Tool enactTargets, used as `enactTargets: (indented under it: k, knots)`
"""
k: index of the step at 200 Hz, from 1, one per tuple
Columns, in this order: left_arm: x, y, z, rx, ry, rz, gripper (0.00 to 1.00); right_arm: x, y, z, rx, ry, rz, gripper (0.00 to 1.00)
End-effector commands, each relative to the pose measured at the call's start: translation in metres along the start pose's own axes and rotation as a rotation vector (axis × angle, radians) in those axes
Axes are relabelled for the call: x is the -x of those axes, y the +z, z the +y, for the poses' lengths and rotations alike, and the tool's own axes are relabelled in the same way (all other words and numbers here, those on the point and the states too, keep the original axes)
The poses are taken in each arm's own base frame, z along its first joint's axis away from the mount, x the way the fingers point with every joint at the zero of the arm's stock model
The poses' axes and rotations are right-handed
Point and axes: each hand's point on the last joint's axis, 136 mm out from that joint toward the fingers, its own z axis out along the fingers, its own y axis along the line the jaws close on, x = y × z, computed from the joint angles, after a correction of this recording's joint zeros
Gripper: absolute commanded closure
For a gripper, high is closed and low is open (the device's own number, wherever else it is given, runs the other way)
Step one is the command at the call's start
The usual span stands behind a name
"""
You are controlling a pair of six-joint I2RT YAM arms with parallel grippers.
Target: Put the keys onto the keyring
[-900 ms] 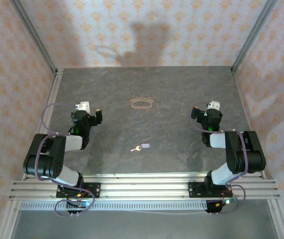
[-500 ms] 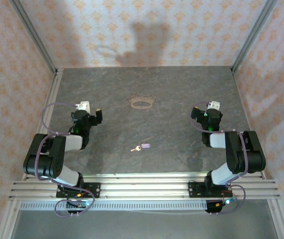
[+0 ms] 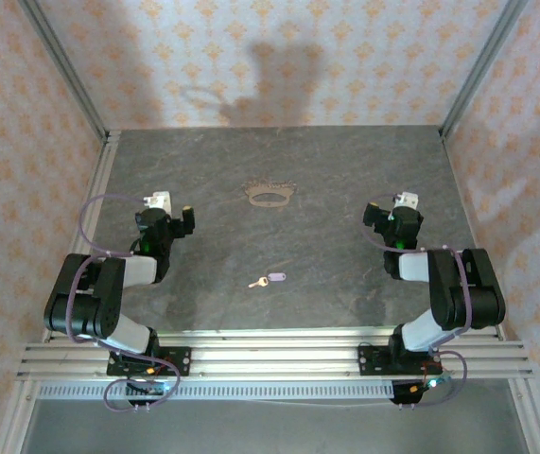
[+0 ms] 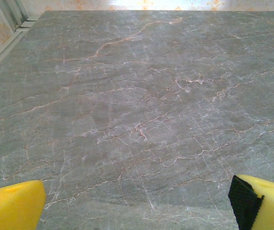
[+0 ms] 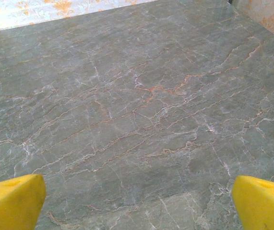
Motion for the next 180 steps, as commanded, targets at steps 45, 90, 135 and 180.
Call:
enactTargets:
  k: [45, 90, 135, 180]
  knots:
    - [0.008, 0.002, 0.001, 0.001, 0.009, -0.011, 0.00, 0.005, 0.000, 0.000, 0.005, 0.005, -0.009, 0.01]
    - [0.018, 0.001, 0.000, 0.002, 0.017, 0.010, 0.00, 0.018, -0.006, 0.004, 0.020, -0.005, -0.001, 0.01]
    - [0.023, -0.005, -0.003, -0.013, 0.014, 0.099, 0.00, 0.036, -0.025, -0.009, -0.046, 0.038, -0.040, 0.01]
    - [0.033, -0.016, -0.001, -0.009, -0.025, 0.107, 0.00, 0.058, -0.041, -0.033, -0.221, 0.207, 0.036, 0.01]
